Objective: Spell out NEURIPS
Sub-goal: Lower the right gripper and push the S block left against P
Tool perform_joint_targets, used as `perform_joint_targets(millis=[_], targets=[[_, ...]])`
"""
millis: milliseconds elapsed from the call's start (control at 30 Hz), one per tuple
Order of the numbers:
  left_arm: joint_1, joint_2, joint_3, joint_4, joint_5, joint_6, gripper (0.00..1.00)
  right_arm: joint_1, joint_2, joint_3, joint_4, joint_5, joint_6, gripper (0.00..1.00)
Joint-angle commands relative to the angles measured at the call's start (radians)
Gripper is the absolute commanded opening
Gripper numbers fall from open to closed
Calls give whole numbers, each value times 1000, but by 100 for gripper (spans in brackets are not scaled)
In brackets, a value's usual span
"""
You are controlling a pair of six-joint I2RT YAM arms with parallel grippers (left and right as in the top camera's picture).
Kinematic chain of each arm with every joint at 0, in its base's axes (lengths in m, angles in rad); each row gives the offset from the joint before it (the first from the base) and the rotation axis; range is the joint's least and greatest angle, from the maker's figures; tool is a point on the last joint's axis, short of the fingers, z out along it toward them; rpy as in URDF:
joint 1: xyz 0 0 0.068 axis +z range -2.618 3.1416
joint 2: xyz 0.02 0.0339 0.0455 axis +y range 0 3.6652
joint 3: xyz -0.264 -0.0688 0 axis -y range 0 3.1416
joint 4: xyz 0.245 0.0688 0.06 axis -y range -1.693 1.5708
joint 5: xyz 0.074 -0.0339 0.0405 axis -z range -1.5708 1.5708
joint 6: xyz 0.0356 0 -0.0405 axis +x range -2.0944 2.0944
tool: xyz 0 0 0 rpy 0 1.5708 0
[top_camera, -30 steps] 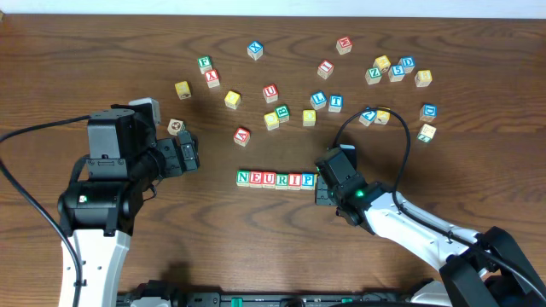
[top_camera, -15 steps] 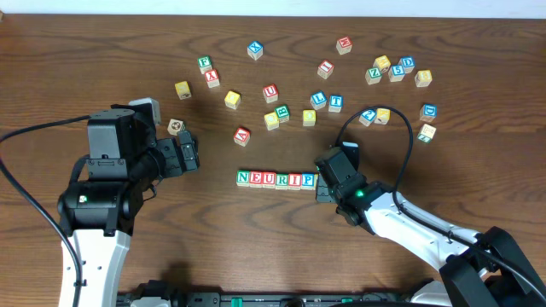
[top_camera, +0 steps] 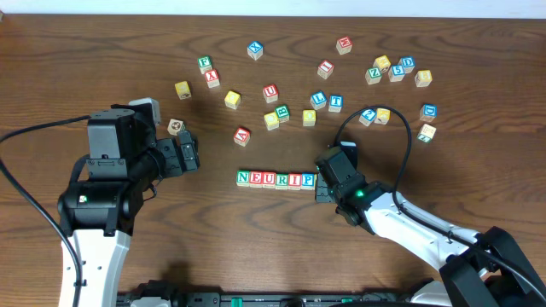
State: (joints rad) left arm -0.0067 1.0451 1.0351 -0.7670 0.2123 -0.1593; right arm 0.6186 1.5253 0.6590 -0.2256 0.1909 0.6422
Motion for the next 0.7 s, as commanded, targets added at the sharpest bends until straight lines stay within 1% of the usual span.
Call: perform_joint_targets(millis=[0, 400, 567, 667], targets=[[6, 0, 27, -3, 12, 9, 98, 11, 7, -7, 2, -3, -12, 1], [6, 0, 27, -3, 12, 9, 98, 11, 7, -7, -3, 6, -7, 1], [6, 0, 27, -3, 12, 9, 98, 8, 7, -7, -87, 140, 139, 1], [6, 0, 27, -3, 12, 9, 98, 3, 7, -7, -126, 171, 195, 1]])
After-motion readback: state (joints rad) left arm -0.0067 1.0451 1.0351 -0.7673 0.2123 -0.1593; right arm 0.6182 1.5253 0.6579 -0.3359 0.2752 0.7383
